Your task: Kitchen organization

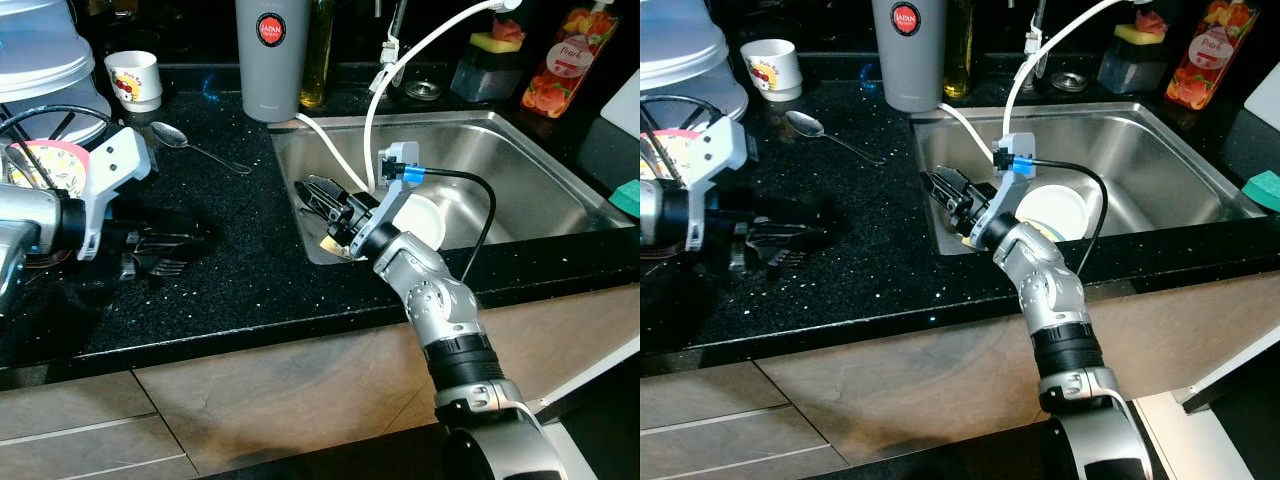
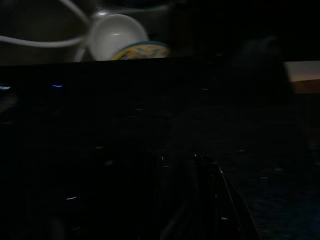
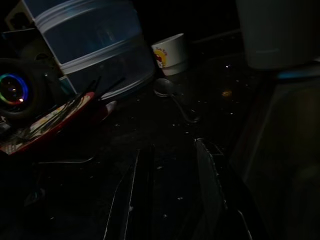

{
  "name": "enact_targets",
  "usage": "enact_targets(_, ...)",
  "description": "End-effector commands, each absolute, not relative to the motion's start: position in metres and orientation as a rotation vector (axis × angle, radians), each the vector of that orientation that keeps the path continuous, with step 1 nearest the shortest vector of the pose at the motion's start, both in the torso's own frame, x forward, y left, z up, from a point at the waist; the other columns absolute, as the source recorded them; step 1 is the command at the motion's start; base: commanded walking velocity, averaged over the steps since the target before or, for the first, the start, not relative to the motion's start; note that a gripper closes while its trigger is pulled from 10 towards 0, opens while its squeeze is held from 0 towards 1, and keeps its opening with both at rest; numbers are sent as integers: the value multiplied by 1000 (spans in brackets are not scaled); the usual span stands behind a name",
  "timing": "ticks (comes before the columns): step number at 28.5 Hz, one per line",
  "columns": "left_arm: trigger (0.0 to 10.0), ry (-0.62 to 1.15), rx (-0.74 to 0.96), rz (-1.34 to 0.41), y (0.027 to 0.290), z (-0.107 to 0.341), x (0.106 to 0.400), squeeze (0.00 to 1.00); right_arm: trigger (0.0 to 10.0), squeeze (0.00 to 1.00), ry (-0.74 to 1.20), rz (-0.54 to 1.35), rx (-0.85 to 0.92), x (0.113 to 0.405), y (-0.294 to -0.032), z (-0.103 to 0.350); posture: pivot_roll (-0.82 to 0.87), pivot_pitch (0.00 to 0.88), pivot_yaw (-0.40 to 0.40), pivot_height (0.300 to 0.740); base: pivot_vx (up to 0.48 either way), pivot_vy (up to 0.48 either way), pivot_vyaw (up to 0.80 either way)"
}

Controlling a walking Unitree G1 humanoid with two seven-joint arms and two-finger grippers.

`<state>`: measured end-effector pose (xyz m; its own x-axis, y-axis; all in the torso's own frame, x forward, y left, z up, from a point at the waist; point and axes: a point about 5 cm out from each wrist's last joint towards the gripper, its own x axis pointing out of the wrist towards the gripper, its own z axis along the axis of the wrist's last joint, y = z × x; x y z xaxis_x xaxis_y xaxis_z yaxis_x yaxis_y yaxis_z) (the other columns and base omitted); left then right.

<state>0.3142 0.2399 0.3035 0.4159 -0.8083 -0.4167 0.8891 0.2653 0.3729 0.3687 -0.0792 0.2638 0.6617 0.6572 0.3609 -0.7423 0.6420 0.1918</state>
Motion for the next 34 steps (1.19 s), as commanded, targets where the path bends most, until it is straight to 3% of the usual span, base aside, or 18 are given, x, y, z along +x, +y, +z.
enact_targets(1,10000,204,609,-1181,245,302,310,0,10000,0,-256,812,343,366,-81,262,124,163,-37,740,0,0,0)
enact_targets(2,10000,225,592,-1175,245,301,310,161,10000,0,-254,810,344,366,-81,261,123,162,-37,740,0,0,0)
enact_targets(3,10000,225,592,-1175,245,301,310,161,10000,0,-254,810,344,366,-81,261,123,162,-37,740,0,0,0)
enact_targets(5,10000,225,558,-1141,246,303,313,498,10000,0,-251,807,344,365,-81,261,123,162,-37,740,0,0,0)
enact_targets(6,10000,188,563,-1121,246,307,316,1000,10000,0,-250,805,344,365,-82,261,123,162,-37,740,0,0,0)
enact_targets(11,10000,134,601,-1106,251,315,318,1000,10000,0,-244,805,346,363,-82,260,123,162,-37,740,0,0,0)
enact_targets(20,10000,237,658,-1135,268,315,310,1000,10000,0,-230,817,345,360,-81,258,120,164,-39,740,0,0,0)
enact_targets(24,10000,326,801,-1150,276,308,306,1000,10000,0,-224,821,342,360,-80,257,120,165,-41,740,0,0,0)
enact_targets(29,10000,312,884,-1155,275,304,308,1000,10000,0,-223,822,340,360,-80,258,118,164,-41,740,0,0,0)
enact_targets(30,10000,321,909,-1146,275,302,310,627,10000,0,-223,822,339,360,-79,258,118,164,-41,740,0,0,0)
enact_targets(31,10000,321,909,-1146,275,302,310,627,10000,0,-223,822,339,360,-79,258,118,164,-41,740,0,0,0)
enact_targets(32,10000,330,921,-1138,275,299,311,169,10000,0,-223,822,338,360,-79,258,118,164,-41,740,0,0,0)
enact_targets(33,10000,338,936,-1139,274,296,313,0,10000,0,-223,822,336,360,-79,258,118,164,-41,740,0,0,0)
enact_targets(34,10000,338,936,-1139,274,296,313,0,10000,0,-223,822,336,360,-79,258,118,164,-41,740,0,0,0)
